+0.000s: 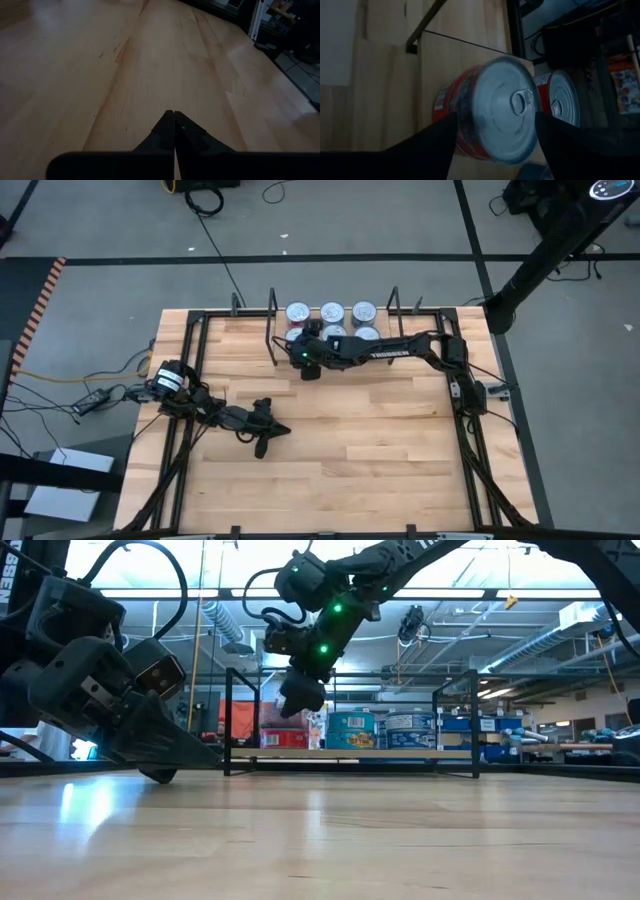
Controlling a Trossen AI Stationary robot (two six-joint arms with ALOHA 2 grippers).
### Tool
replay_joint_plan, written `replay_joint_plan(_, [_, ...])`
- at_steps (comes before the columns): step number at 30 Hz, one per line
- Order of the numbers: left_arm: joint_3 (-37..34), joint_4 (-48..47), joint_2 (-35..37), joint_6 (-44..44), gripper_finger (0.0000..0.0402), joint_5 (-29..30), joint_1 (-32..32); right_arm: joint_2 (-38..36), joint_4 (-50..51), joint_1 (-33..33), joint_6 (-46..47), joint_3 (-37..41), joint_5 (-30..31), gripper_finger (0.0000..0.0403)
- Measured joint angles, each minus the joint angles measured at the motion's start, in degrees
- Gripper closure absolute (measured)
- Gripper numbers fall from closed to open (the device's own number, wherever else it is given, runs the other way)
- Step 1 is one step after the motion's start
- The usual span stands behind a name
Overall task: Stack canned seafood by type on shelf
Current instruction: Stack the red tuna can on top of the other red tuna can, then return to Home Position
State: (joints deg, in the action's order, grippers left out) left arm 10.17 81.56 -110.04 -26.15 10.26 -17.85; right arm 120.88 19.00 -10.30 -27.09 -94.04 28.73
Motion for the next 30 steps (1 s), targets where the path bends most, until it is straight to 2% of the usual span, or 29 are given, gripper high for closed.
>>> replay_joint_plan(10, [0.00,0.00,0.00,-0.02,0.0399,-0.02,0.00,-0.67,0.57,-0.39,0.09,-0.02,0.13,0.0134])
replay_joint_plan(14, [0.00,0.04,0.00,0.05,0.0399,-0.02,0.00,-2.14,4.15,0.41,0.35,-2.63,0.20,0.0156])
replay_joint_plan(17, [0.07,0.28,0.00,0.51,0.0399,0.04,0.00,-3.40,7.37,1.02,1.73,-4.45,0.03,0.0194])
replay_joint_plan(19, [0.09,0.86,-0.07,1.03,0.0399,0.04,0.00,-4.79,8.68,1.37,2.74,-4.55,-0.75,0.0232])
replay_joint_plan(22, [0.09,1.53,-0.07,0.98,0.0399,-0.35,0.15,-7.14,10.58,1.90,5.79,-4.57,-1.52,0.0313])
replay_joint_plan(24, [0.09,1.65,-0.07,1.07,0.0399,-0.35,0.15,-8.74,12.44,2.16,8.40,-4.57,-4.13,0.0373])
replay_joint_plan(25, [0.09,1.74,-0.07,1.11,0.0399,-0.35,0.15,-9.48,13.57,2.25,9.76,-4.57,-6.41,0.0387])
replay_joint_plan(30, [0.11,2.69,-0.07,1.59,0.0399,-0.28,0.15,-13.59,14.35,3.03,15.65,-2.86,-14.72,0.0396])
